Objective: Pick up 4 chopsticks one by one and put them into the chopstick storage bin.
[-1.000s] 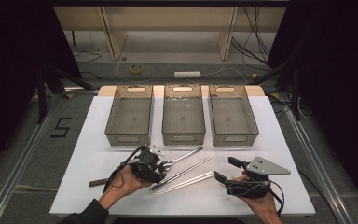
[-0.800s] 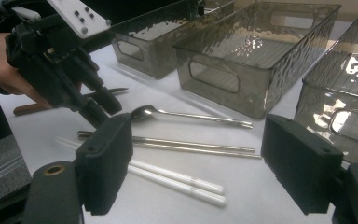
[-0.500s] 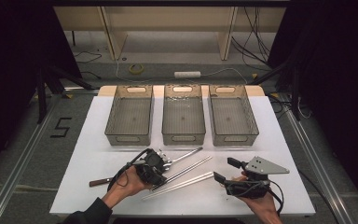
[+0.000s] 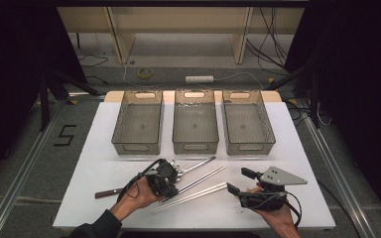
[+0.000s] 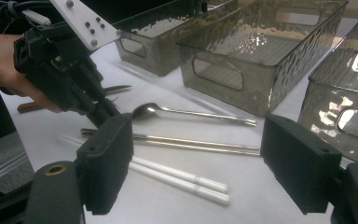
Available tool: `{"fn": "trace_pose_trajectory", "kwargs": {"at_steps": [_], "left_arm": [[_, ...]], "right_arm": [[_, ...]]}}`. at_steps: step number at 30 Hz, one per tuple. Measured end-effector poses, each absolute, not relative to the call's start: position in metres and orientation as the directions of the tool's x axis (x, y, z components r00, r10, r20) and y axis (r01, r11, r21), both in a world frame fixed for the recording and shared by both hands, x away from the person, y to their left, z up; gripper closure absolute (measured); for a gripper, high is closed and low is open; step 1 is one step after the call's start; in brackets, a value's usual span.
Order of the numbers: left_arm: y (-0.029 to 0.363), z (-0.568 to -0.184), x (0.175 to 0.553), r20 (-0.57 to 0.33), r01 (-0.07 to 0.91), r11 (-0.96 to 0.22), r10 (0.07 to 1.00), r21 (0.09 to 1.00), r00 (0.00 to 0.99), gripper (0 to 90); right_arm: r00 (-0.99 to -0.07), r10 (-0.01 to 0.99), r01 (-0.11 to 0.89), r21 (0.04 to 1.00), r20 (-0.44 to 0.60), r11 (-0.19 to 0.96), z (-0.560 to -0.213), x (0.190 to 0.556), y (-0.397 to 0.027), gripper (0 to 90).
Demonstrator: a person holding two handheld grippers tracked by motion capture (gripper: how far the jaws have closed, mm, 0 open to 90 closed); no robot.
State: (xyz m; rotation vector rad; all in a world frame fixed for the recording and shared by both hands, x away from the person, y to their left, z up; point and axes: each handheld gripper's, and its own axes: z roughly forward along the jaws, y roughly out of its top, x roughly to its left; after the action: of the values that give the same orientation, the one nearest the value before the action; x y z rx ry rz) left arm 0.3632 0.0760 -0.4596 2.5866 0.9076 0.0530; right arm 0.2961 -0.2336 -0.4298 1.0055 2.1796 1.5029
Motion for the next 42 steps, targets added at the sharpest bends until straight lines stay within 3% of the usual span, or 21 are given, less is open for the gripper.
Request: {"fn": "trace_pose_trajectory", "kwargs": {"at_steps": [11,25,42], "left_arm": [[0.075,-0.465,0.364,-0.072,0.595,-0.720,0.614,0.358,0.786,80.3],[0.073,-0.464,0.361,-0.021,0.522,-0.771,0.554,0.364,0.832,83.8],[0.083,-0.428,0.353,0.003,0.467,-0.732,0.539,0.495,0.842,84.2]], "right_arm": [[-0.709,0.692,0.377,0.903,0.136,0.209,-0.430,0.297,-0.233,26.8],[-0.716,0.684,0.383,0.898,0.141,0.216,-0.431,0.297,-0.232,27.4],[-0.720,0.679,0.388,0.895,0.144,0.221,-0.431,0.297,-0.232,27.8]]}}
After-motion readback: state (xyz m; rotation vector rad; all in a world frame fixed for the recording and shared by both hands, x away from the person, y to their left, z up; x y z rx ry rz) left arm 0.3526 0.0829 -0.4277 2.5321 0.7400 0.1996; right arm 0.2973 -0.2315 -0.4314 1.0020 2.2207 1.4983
